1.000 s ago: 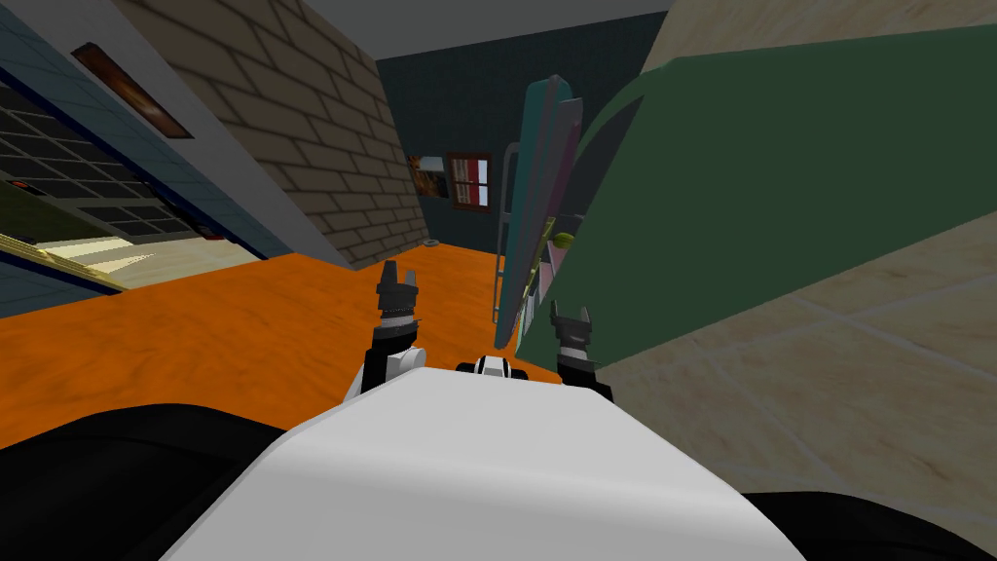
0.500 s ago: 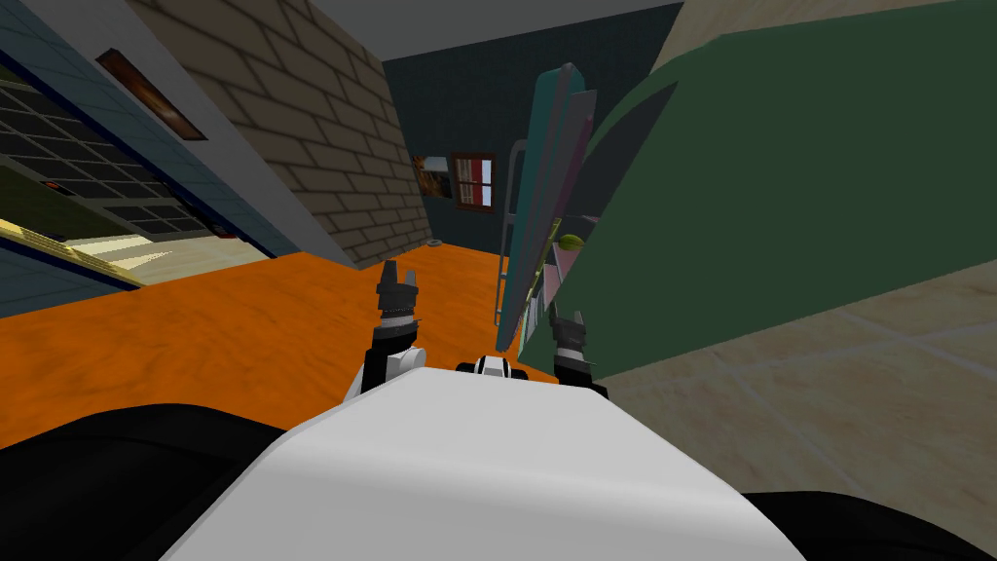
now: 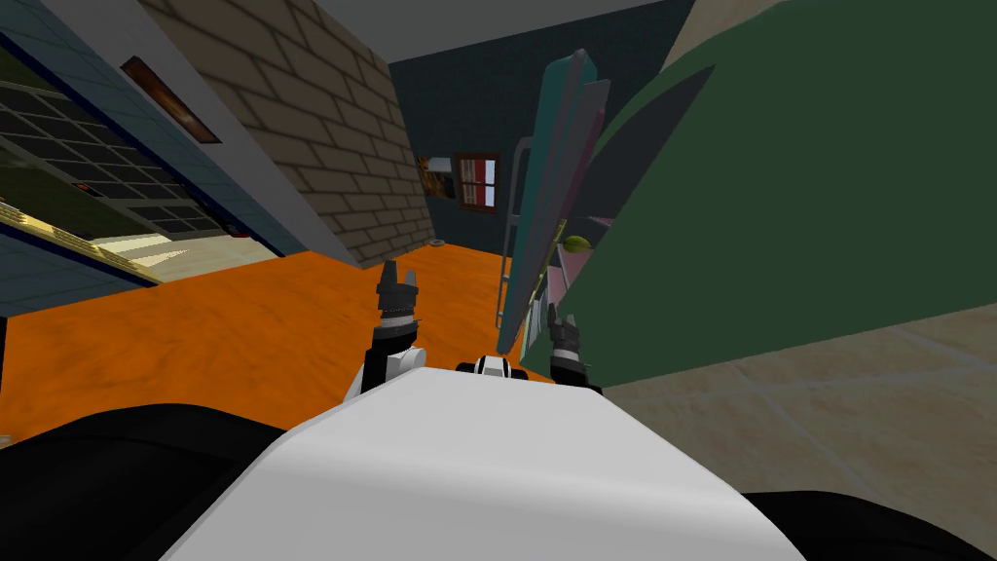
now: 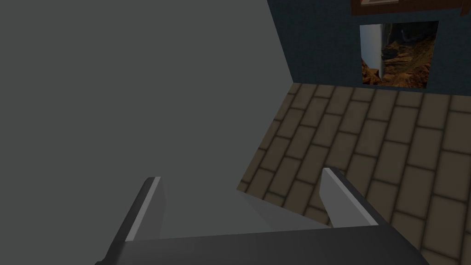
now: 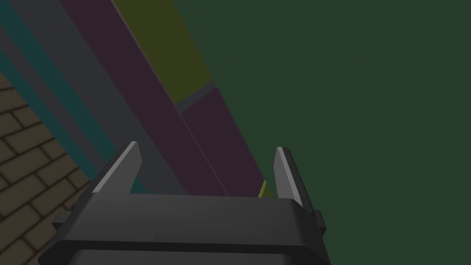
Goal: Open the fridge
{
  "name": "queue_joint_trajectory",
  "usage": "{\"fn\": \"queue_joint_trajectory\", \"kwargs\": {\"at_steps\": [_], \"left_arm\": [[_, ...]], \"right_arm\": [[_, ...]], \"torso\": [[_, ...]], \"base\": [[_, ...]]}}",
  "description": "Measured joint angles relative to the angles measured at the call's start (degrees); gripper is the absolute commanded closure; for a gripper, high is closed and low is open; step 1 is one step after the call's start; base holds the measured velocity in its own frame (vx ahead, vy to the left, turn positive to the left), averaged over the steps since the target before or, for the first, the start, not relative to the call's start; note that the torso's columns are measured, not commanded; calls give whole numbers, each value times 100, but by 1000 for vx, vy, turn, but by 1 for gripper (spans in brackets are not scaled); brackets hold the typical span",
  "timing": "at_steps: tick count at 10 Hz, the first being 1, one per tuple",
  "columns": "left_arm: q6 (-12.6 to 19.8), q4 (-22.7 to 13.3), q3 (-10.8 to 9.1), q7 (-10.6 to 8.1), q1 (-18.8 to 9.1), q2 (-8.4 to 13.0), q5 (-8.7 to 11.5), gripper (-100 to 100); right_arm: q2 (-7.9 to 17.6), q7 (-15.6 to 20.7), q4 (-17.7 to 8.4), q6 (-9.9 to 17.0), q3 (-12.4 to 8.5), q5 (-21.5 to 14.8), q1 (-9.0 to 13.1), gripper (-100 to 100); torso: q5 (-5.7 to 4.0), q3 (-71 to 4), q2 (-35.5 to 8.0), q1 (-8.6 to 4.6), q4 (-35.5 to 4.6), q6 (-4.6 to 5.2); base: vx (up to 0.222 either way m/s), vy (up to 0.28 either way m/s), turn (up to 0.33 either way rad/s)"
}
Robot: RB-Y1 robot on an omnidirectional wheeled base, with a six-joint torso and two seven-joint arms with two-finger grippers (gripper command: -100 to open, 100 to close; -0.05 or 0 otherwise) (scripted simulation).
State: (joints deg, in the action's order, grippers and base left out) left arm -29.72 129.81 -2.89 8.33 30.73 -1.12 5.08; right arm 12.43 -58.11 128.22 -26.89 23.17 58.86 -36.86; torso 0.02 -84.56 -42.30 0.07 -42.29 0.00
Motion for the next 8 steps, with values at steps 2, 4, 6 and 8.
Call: {"fn": "queue_joint_trajectory", "kwargs": {"at_steps": [2, 4, 6, 8], "left_arm": [[0, 0, 0, 0, 0, 0, 0, 0], [0, 0, 0, 0, 0, 0, 0, 0], [0, 0, 0, 0, 0, 0, 0, 0], [0, 0, 0, 0, 0, 0, 0, 0]], "right_arm": [[-22, -286, -5, -11, 129, 309, -42, -100], [-103, -558, -19, 26, 236, 671, -54, -100], [-140, -799, -22, 19, 326, 970, -84, -100], [-193, -1081, -44, 14, 411, 1252, -99, -100]], "torso": [[-2, -5, 6, -9, 2, 1], [-2, -1, 1, -9, 0, 0], [-2, 1, -2, -7, -1, 0], [-1, -1, -1, -7, 0, 1]], "base": [[67, 22, 40], [60, 19, 53], [60, 20, 50], [50, 19, 34]]}}
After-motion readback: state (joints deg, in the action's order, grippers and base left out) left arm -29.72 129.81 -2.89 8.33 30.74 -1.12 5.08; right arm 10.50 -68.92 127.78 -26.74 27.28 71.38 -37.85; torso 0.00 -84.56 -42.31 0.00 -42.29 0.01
